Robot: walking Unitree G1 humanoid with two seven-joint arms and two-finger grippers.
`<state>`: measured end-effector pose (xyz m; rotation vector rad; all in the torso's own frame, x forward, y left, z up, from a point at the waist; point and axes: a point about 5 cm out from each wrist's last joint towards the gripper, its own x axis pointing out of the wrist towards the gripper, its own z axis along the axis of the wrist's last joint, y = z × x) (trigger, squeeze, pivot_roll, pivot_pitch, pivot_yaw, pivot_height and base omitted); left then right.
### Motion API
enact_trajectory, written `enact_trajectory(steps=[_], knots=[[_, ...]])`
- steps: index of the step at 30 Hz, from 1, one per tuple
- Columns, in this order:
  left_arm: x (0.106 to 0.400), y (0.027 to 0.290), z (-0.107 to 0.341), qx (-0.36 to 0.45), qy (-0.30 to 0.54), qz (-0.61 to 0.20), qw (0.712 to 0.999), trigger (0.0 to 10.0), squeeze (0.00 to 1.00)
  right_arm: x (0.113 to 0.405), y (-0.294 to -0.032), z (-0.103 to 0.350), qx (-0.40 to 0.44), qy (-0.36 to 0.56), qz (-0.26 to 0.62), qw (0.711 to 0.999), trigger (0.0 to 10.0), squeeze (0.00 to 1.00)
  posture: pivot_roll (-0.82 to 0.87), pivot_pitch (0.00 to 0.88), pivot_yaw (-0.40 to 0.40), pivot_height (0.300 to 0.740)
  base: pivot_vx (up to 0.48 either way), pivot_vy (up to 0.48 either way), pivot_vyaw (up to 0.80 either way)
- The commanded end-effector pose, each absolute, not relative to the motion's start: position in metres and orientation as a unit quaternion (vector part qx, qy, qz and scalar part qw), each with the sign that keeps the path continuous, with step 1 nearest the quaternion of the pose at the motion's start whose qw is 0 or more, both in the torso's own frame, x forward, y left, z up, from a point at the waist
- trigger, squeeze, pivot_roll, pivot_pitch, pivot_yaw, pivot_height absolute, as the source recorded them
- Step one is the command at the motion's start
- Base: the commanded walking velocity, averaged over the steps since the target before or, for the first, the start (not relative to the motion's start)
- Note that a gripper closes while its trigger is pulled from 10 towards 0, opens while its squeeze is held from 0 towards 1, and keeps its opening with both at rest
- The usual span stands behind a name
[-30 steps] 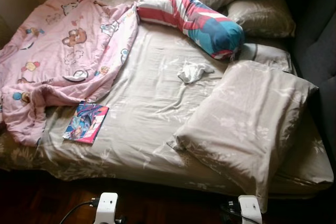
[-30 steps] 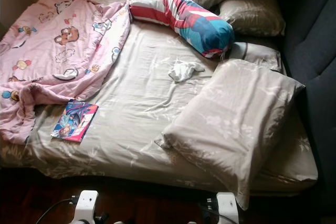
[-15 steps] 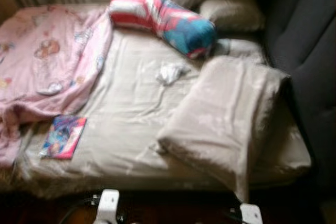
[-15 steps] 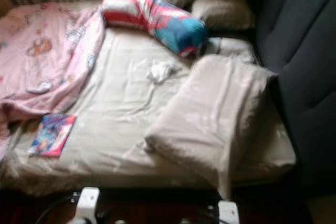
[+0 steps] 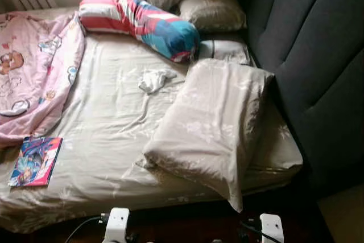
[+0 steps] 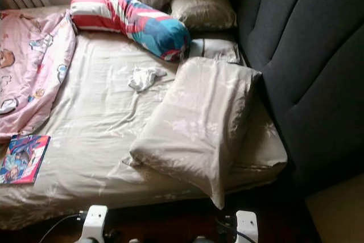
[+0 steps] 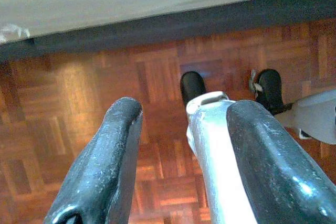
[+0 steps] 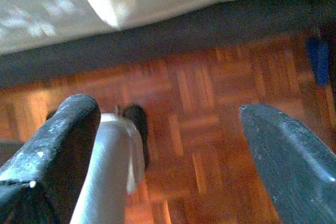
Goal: Clean up the room
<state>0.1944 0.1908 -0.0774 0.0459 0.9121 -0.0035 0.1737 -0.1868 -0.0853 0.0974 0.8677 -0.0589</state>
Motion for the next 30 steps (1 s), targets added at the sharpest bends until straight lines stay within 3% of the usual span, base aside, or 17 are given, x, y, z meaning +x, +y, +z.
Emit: enact_trajectory(steps=[1, 9, 12, 17, 30], knots=[[0.185, 0.195, -0.082, 0.03, 0.455, 0.001, 0.89, 10.0, 0.0, 0.18, -0.187, -0.081, 0.054, 0.395, -0.028, 0.917, 10.0, 0.0, -0.1, 0.166, 0.024, 0.74, 0.0, 0.0, 0.0], [0.186, 0.193, -0.082, 0.031, 0.453, 0.0, 0.891, 10.0, 0.0, 0.215, -0.203, -0.05, 0.068, 0.256, -0.041, 0.963, 10.0, 0.0, -0.11, 0.161, 0.02, 0.74, 0.0, 0.0, 0.0], [0.186, 0.193, -0.082, 0.03, 0.453, -0.001, 0.891, 10.0, 0.0, 0.248, -0.192, -0.029, 0.064, 0.205, -0.036, 0.976, 10.0, 0.0, -0.12, 0.167, 0.018, 0.74, 0.0, 0.0, 0.0], [0.188, 0.191, -0.081, 0.021, 0.447, 0.001, 0.894, 10.0, 0.0, 0.269, -0.183, -0.011, 0.077, 0.162, -0.022, 0.984, 10.0, 0.0, -0.12, 0.174, 0.017, 0.74, 0.0, 0.0, 0.0], [0.188, 0.191, -0.08, 0.017, 0.446, 0.003, 0.895, 10.0, 0.0, 0.265, -0.17, -0.018, 0.041, 0.195, 0.03, 0.98, 10.0, 0.0, -0.12, 0.17, 0.014, 0.74, 0.0, 0.0, 0.0]])
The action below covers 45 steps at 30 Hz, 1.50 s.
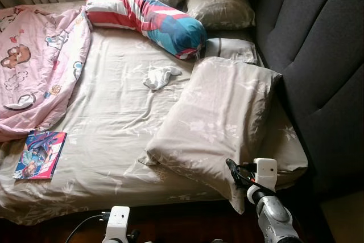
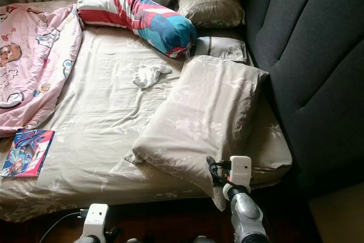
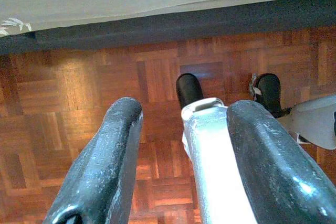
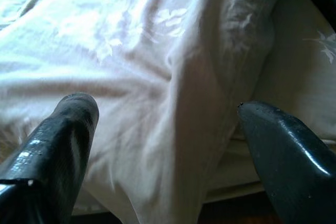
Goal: Clean up the room
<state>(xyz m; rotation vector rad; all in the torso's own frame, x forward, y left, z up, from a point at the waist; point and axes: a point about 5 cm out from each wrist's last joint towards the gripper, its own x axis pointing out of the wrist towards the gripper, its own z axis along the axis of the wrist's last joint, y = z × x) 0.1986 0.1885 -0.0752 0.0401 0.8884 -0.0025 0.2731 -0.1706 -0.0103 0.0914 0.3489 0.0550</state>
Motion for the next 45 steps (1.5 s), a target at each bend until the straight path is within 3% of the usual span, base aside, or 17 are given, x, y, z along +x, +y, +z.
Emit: enact_trajectory(steps=[1, 24, 43, 44, 45], knots=[[0.188, 0.191, -0.08, 0.016, 0.447, 0.003, 0.894, 10.0, 0.0, 0.264, -0.171, -0.019, 0.036, 0.197, 0.033, 0.979, 10.0, 0.0, -0.12, 0.169, 0.015, 0.74, 0.0, 0.0, 0.0], [0.189, 0.193, -0.08, 0.017, 0.444, 0.005, 0.896, 10.0, 0.0, 0.26, -0.17, -0.024, 0.039, 0.214, 0.034, 0.976, 10.0, 0.0, -0.12, 0.171, 0.015, 0.74, 0.211, 0.0, 0.07], [0.19, 0.196, -0.079, 0.026, 0.445, 0.009, 0.895, 10.0, 0.0, 0.254, -0.172, -0.033, 0.065, 0.254, 0.0, 0.965, 10.0, 0.0, -0.12, 0.19, 0.02, 0.74, 0.0, 0.0, 0.0], [0.19, 0.196, -0.079, 0.026, 0.445, 0.009, 0.895, 10.0, 0.0, 0.251, -0.173, -0.036, 0.062, 0.266, -0.005, 0.962, 10.0, 0.6, -0.12, 0.19, 0.02, 0.74, 0.0, 0.0, 0.0], [0.19, 0.196, -0.079, 0.026, 0.446, 0.009, 0.895, 10.0, 0.0, 0.25, -0.174, -0.038, 0.059, 0.273, -0.009, 0.96, 10.0, 0.6, -0.12, 0.19, 0.02, 0.74, 0.0, 0.0, 0.0]])
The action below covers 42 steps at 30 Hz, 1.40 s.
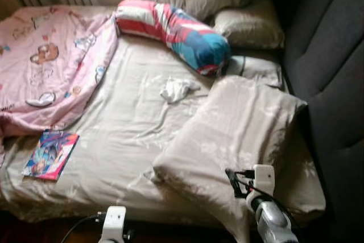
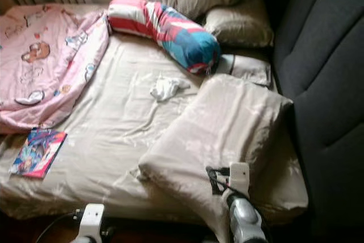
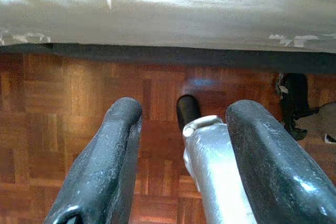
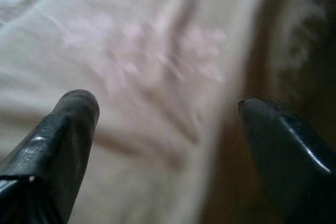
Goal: Clean up the room
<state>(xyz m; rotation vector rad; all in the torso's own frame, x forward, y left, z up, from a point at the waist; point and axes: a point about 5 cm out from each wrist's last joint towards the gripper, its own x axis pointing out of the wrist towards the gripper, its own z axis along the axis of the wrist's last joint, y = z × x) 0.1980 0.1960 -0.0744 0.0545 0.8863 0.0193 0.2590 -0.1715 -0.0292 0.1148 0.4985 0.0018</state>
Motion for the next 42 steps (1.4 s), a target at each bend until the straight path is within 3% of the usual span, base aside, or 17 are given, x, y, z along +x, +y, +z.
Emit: enact_trajectory(steps=[1, 12, 16, 17, 18, 27, 32, 42], knots=[[0.19, 0.195, -0.079, 0.027, 0.446, 0.008, 0.895, 10.0, 0.0, 0.247, -0.175, -0.04, 0.063, 0.281, -0.016, 0.957, 10.0, 1.0, -0.12, 0.192, 0.023, 0.74, 0.0, 0.0, 0.0], [0.188, 0.196, -0.08, 0.029, 0.449, 0.007, 0.893, 10.0, 0.0, 0.227, -0.193, -0.054, 0.115, 0.322, -0.061, 0.938, 10.0, 1.0, -0.11, 0.196, 0.036, 0.74, 0.0, 0.0, 0.0], [0.187, 0.197, -0.08, 0.032, 0.45, 0.008, 0.892, 10.0, 0.0, 0.22, -0.191, -0.06, 0.17, 0.341, -0.075, 0.922, 10.0, 1.0, -0.1, 0.197, 0.042, 0.74, 0.0, 0.0, 0.0], [0.187, 0.197, -0.08, 0.032, 0.45, 0.008, 0.892, 10.0, 0.0, 0.22, -0.188, -0.061, 0.184, 0.344, -0.075, 0.918, 10.0, 0.69, -0.1, 0.197, 0.043, 0.74, 0.0, 0.0, 0.0], [0.187, 0.197, -0.081, 0.032, 0.45, 0.008, 0.892, 10.0, 0.0, 0.219, -0.186, -0.062, 0.195, 0.347, -0.074, 0.914, 10.0, 0.0, -0.1, 0.198, 0.045, 0.74, 0.0, 0.0, 0.0], [0.187, 0.204, -0.079, 0.038, 0.45, 0.009, 0.892, 10.0, 0.0, 0.227, -0.166, -0.06, 0.254, 0.344, -0.064, 0.902, 10.0, 0.0, -0.08, 0.196, 0.06, 0.74, 0.0, 0.0, 0.0], [0.186, 0.209, -0.079, 0.044, 0.45, 0.007, 0.892, 10.0, 0.0, 0.243, -0.148, -0.051, 0.256, 0.34, -0.054, 0.903, 10.0, 0.0, -0.06, 0.202, 0.073, 0.74, 0.0, 0.0, 0.0], [0.183, 0.215, -0.078, 0.051, 0.447, 0.005, 0.893, 10.0, 0.0, 0.247, -0.128, -0.049, 0.254, 0.344, -0.065, 0.902, 10.0, 0.0, -0.03, 0.217, 0.098, 0.74, 0.0, 0.0, 0.0]])
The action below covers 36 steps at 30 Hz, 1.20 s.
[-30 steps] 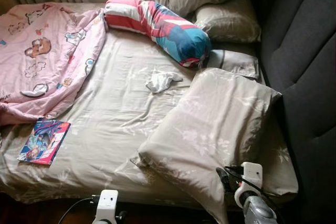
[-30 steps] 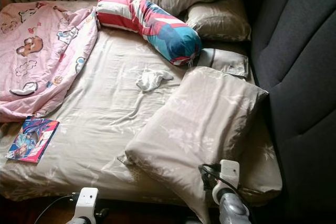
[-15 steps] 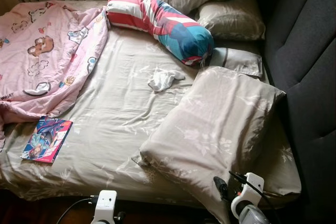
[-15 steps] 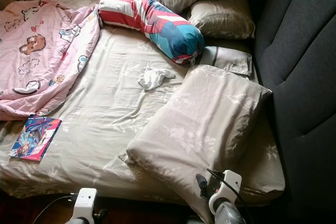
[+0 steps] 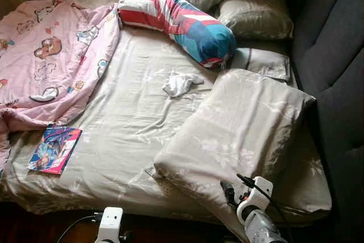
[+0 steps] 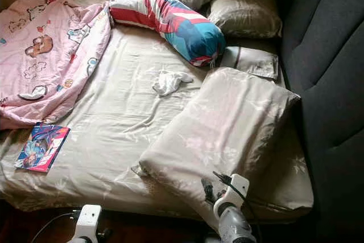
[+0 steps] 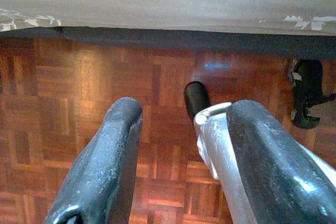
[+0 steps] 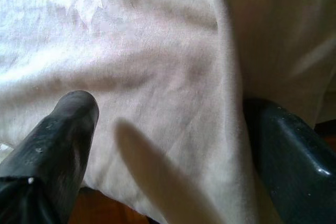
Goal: Clean up the room
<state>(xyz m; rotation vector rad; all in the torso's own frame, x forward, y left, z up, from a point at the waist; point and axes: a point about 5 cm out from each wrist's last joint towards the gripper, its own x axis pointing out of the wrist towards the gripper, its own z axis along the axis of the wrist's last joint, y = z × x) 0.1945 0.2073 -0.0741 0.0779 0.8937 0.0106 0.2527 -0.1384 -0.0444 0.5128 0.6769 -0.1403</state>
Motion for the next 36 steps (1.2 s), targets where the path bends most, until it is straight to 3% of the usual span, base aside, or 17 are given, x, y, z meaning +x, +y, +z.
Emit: enact_trajectory(steps=[1, 4, 5, 7, 14, 36], knots=[[0.183, 0.217, -0.078, 0.052, 0.446, 0.006, 0.893, 10.0, 0.0, 0.248, -0.125, -0.048, 0.252, 0.343, -0.071, 0.902, 10.0, 0.0, -0.03, 0.22, 0.103, 0.74, 0.0, 0.0, 0.0], [0.182, 0.219, -0.078, 0.053, 0.446, 0.006, 0.894, 10.0, 0.0, 0.25, -0.122, -0.047, 0.251, 0.344, -0.076, 0.902, 10.0, 0.0, -0.02, 0.224, 0.108, 0.74, 0.0, 0.0, 0.0], [0.181, 0.221, -0.078, 0.056, 0.445, 0.006, 0.894, 10.0, 0.0, 0.234, -0.148, -0.057, 0.233, 0.345, -0.103, 0.903, 10.0, 0.0, -0.01, 0.238, 0.118, 0.74, 0.0, 0.0, 0.0], [0.181, 0.222, -0.078, 0.058, 0.444, 0.005, 0.894, 10.0, 0.0, 0.226, -0.163, -0.061, 0.222, 0.344, -0.124, 0.904, 10.0, 0.0, -0.02, 0.244, 0.123, 0.74, 0.0, 0.0, 0.0], [0.181, 0.222, -0.077, 0.062, 0.444, 0.001, 0.894, 10.0, 0.0, 0.229, -0.176, -0.056, 0.204, 0.321, -0.169, 0.909, 10.0, 0.0, -0.02, 0.262, 0.125, 0.74, 0.0, 0.0, 0.0], [0.182, 0.221, -0.077, 0.069, 0.439, -0.009, 0.896, 10.0, 0.0, 0.222, -0.15, -0.064, 0.235, 0.357, -0.097, 0.899, 10.0, 0.0, 0.0, 0.24, 0.134, 0.74, 0.0, 0.0, 0.0]])
